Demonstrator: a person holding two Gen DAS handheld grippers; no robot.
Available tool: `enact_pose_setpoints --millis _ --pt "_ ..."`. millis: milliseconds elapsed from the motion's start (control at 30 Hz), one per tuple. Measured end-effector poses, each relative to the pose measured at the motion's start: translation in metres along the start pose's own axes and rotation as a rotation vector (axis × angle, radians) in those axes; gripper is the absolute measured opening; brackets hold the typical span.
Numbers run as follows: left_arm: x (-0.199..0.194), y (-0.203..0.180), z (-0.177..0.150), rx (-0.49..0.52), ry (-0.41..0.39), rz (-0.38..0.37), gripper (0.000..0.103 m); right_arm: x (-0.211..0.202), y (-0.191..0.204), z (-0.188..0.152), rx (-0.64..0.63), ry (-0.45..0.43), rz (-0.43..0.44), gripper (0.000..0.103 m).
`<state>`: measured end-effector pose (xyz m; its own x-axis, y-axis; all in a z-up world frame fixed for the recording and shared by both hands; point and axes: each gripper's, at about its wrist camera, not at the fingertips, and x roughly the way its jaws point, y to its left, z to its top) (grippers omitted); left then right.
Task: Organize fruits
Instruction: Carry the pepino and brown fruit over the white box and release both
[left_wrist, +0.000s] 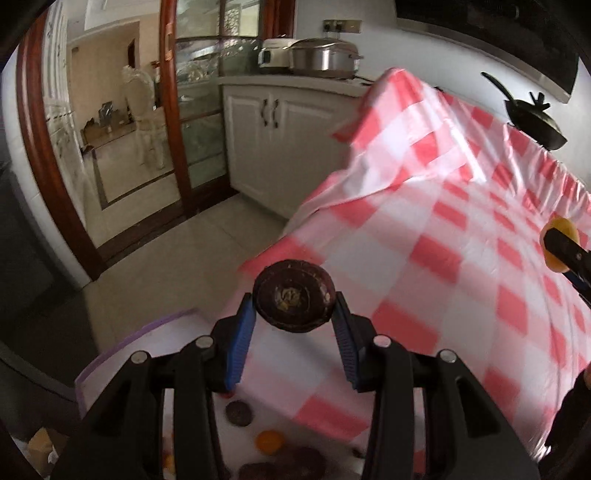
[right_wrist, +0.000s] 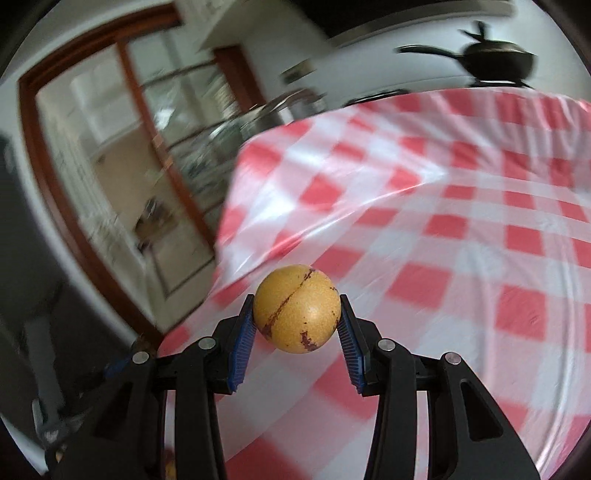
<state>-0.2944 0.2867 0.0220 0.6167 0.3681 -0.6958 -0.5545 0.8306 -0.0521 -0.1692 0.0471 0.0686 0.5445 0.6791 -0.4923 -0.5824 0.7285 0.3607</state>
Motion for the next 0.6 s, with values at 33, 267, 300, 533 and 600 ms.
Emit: enact_pose_setpoints --millis 33,267,300,533,600 --pt "-0.001 0.007 -0.005 -0.005 0.006 0.008 0.042 0.001 0.014 -0.009 -0.035 0.023 0.019 0.043" --pt "-0.001 0.061 -0.045 -0.055 0.067 0.065 0.042 0.007 0.109 -0.078 -0.315 0.174 0.176 0.043" --pt "0.0 0.067 -0.051 -0.064 0.078 0.071 0.042 0.008 0.12 -0.087 -0.354 0.194 0.195 0.043" --pt "0.015 0.108 -0.092 -0.106 0.17 0.139 0.043 0.022 0.177 -0.154 -0.558 0.359 0.285 0.043" --pt "0.021 0.116 -0.101 -0.12 0.195 0.152 0.043 0.027 0.183 -0.168 -0.574 0.406 0.294 0.043"
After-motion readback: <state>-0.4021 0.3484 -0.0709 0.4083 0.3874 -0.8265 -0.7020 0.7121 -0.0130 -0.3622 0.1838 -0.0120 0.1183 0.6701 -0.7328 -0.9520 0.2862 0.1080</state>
